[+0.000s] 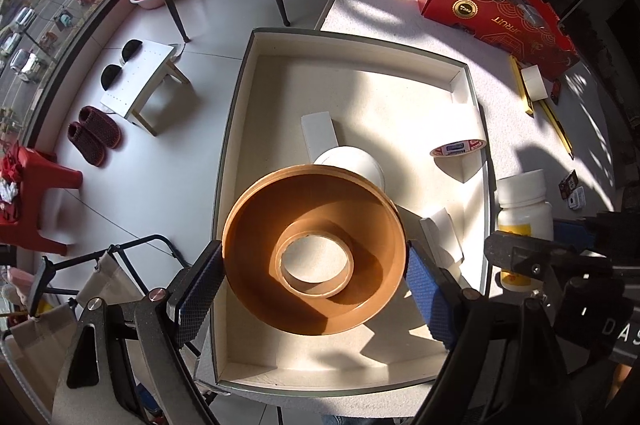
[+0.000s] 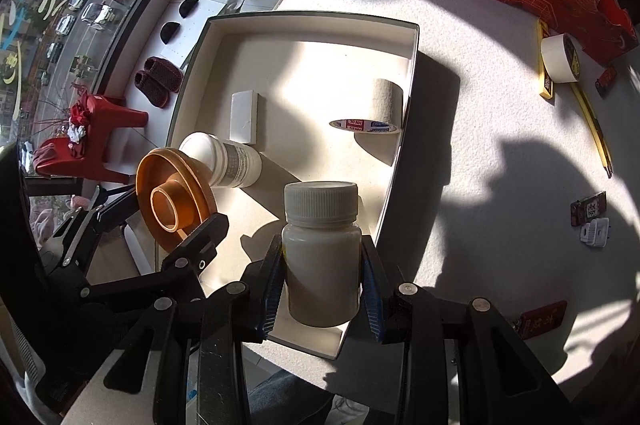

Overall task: Organize rigid objects
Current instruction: 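Lift and carry the brown ring and small pill bottle over the tray, then lower the ring into the tray and open the left tool while the right releases the bottle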

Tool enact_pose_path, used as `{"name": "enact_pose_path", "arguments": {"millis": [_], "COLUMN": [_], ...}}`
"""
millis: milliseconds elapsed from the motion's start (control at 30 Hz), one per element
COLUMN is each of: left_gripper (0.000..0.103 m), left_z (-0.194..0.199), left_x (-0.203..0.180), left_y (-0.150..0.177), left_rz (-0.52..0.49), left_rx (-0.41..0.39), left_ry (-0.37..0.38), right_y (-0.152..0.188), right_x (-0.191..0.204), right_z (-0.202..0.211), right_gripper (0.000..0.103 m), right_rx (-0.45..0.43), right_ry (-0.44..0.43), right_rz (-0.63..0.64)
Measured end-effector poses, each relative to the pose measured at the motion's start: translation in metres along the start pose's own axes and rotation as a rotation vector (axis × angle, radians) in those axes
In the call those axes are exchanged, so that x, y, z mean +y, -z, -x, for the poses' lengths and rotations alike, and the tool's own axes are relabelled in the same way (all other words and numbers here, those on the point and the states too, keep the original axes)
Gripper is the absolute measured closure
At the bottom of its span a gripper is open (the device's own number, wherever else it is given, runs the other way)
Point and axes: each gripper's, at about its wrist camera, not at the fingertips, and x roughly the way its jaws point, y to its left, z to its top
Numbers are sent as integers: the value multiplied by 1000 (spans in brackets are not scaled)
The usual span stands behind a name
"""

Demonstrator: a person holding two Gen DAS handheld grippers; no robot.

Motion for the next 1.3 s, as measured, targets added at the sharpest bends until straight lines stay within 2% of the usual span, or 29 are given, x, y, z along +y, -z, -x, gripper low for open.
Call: {"name": "enact_pose_path", "arguments": {"millis": [433, 1300], "left_gripper": [14, 14], "left_z": [-13, -35], "left_x": [1, -10], "left_y": [-28, -9], "left_rz": [-11, -48], "left_rx": [-7, 68], "left_ry": [-29, -53], "right_y": [-25, -27], "right_x": [-8, 3], "right_z": [-10, -37], "right_gripper": [66, 66], "right_rx": [-6, 48], "right_ry": [-2, 9], "right_rz": [-17, 19]}}
